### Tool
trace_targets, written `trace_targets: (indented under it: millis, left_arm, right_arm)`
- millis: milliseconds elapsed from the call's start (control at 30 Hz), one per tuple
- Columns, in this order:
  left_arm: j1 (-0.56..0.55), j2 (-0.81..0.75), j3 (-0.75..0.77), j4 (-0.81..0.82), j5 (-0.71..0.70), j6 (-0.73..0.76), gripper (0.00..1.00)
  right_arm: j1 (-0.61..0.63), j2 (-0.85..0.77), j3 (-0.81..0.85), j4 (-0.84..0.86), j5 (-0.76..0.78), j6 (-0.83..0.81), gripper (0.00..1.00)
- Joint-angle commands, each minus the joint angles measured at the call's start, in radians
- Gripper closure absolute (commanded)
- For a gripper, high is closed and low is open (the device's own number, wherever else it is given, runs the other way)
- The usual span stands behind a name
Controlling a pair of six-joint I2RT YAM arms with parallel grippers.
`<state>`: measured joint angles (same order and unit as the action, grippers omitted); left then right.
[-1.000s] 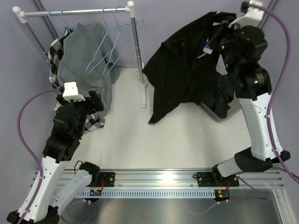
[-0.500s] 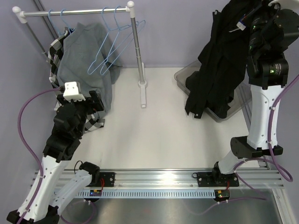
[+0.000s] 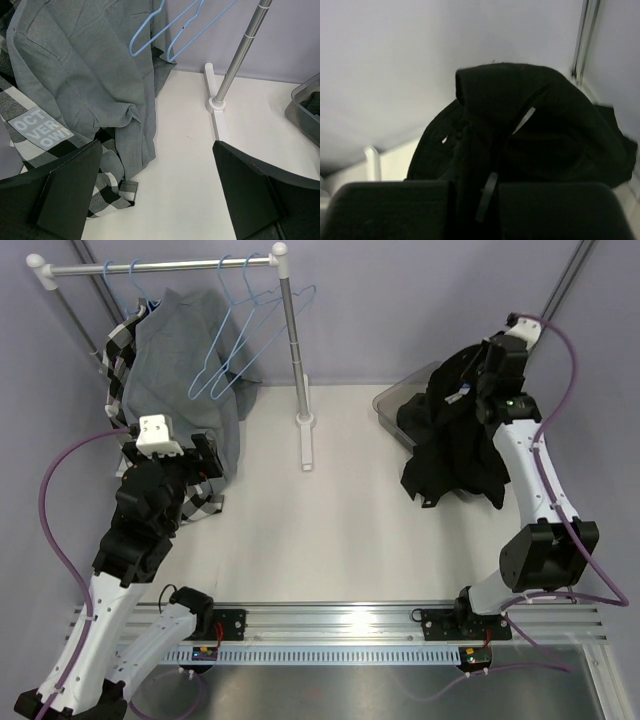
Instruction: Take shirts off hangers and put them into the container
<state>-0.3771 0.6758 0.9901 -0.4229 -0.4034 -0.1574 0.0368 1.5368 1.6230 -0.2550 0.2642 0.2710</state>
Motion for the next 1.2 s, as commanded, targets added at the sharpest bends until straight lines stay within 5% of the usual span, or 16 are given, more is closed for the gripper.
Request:
trace_targets:
  millis: [0,667,1167]
  left_arm:
    - [0.004,-0.009,-0.005,0.061,-0.003,-0.002,0.01]
    - [0.004,-0.016,-0.007,0.061,-0.011,0.004,0.01]
    - [0.004,-0.013,-0.01,0.062,0.0,0.001,0.01]
  right_arm:
    - [-0.009,0.002,-0.109,0.138,-0.046,0.08,1.0]
    - [-0.069,0.603,0.161,-0.317,-0.395,0.297,0.95]
    - [-0.173,0.559,0.109,-0.256,-0.444,0.34,0.69]
